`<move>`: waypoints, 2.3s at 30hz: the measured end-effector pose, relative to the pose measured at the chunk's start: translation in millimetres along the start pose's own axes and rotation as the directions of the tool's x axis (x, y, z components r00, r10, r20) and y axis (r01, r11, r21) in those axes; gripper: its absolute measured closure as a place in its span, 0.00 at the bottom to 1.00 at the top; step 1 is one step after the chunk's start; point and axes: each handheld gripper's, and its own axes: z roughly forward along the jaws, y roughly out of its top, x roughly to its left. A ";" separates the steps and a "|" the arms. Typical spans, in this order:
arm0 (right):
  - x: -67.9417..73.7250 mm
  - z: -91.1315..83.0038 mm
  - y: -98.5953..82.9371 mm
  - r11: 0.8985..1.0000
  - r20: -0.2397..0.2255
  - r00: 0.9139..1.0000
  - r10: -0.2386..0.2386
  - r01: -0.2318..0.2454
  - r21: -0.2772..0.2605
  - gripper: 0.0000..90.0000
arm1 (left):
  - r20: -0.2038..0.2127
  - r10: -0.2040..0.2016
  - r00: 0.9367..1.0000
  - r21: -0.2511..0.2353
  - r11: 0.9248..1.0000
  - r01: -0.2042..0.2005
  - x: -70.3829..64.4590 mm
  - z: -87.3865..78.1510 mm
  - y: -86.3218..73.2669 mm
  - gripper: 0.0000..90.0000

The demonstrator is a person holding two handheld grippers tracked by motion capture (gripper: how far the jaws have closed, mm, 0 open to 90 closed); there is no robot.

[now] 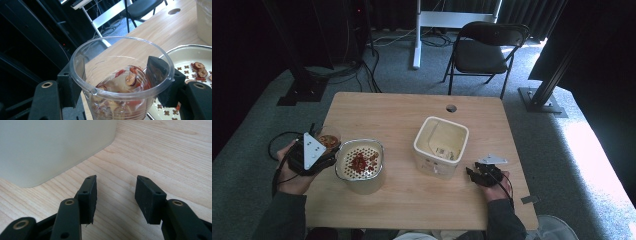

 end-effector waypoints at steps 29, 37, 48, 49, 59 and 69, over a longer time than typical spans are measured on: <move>-0.1 0.0 -0.5 1.000 0.000 1.000 0.000 0.000 -0.003 0.57 | -0.048 0.563 0.825 0.202 0.815 -0.544 -43.4 19.0 20.0 0.37; -0.1 0.0 -0.5 1.000 0.000 1.000 0.000 0.000 -0.003 0.57 | -0.025 0.688 0.726 0.241 0.709 -0.663 -55.6 25.3 21.7 0.37; -0.1 0.1 -0.5 1.000 0.000 1.000 0.000 0.000 -0.004 0.57 | -0.009 0.772 0.635 0.257 0.616 -0.745 -65.0 24.8 22.2 0.37; -0.1 0.1 -0.5 1.000 0.000 1.000 0.000 0.000 -0.004 0.57 | -0.012 0.778 0.629 0.260 0.610 -0.749 -65.8 25.4 21.6 0.37; -0.1 0.1 -0.6 1.000 0.000 1.000 0.000 0.000 -0.004 0.57 | -0.024 0.811 0.584 0.277 0.567 -0.776 -66.5 24.9 22.9 0.37; 0.0 0.1 -0.6 1.000 0.001 1.000 0.000 0.000 -0.004 0.57 | -0.041 0.833 0.552 0.298 0.538 -0.789 -64.9 26.2 23.7 0.37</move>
